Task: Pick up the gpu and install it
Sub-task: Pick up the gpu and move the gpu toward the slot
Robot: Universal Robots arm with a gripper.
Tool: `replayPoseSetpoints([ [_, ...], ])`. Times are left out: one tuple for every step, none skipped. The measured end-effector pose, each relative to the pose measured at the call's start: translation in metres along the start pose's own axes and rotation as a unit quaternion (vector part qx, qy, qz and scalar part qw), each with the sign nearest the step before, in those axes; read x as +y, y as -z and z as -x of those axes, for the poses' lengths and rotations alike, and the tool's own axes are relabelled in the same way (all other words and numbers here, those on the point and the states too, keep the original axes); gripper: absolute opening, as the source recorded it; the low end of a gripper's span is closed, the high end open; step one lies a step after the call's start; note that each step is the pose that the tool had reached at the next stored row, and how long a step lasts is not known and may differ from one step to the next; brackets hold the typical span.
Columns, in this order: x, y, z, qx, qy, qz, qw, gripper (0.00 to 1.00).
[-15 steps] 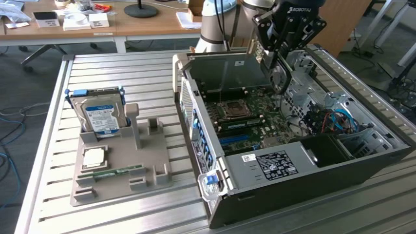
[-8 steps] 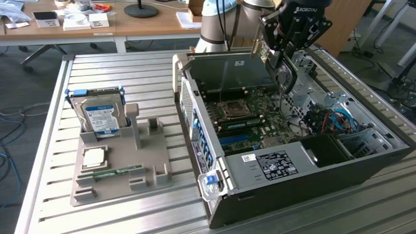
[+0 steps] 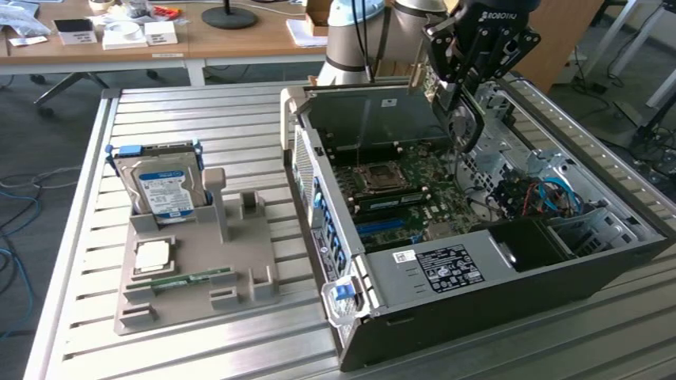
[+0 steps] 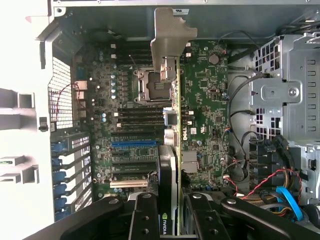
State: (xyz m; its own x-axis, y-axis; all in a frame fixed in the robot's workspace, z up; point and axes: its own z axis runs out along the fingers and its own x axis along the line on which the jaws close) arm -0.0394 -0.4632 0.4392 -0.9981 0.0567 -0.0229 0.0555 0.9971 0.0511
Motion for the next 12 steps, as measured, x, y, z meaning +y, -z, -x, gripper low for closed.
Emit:
replayPoseSetpoints([
  [0.0000, 0.0000, 0.0000, 0.0000, 0.000, 0.0000, 1.0000, 0.27],
  [0.0000, 0.0000, 0.0000, 0.0000, 0.000, 0.0000, 1.0000, 0.27],
  [0.0000, 0.0000, 0.0000, 0.0000, 0.000, 0.0000, 1.0000, 0.27],
  [0.0000, 0.0000, 0.0001, 0.0000, 0.000, 0.0000, 1.0000, 0.27],
  [0.0000, 0.0000, 0.0005, 0.0000, 0.000, 0.0000, 1.0000, 0.27],
  [0.0000, 0.0000, 0.0009, 0.0000, 0.000, 0.0000, 1.0000, 0.27],
  [0.0001, 0.0000, 0.0015, 0.0000, 0.000, -0.0001, 1.0000, 0.27],
  [0.0001, 0.0000, 0.0024, 0.0000, 0.000, 0.0000, 1.0000, 0.27],
  [0.0002, -0.0001, 0.0034, 0.0000, 0.000, 0.0000, 1.0000, 0.27],
  [0.0003, -0.0001, 0.0049, 0.0000, 0.000, 0.0000, 1.0000, 0.27],
  [0.0004, -0.0002, 0.0067, 0.0000, 0.000, 0.0000, 1.0000, 0.27],
  [0.0005, -0.0002, 0.0087, 0.0000, 0.000, 0.0000, 1.0000, 0.27],
])
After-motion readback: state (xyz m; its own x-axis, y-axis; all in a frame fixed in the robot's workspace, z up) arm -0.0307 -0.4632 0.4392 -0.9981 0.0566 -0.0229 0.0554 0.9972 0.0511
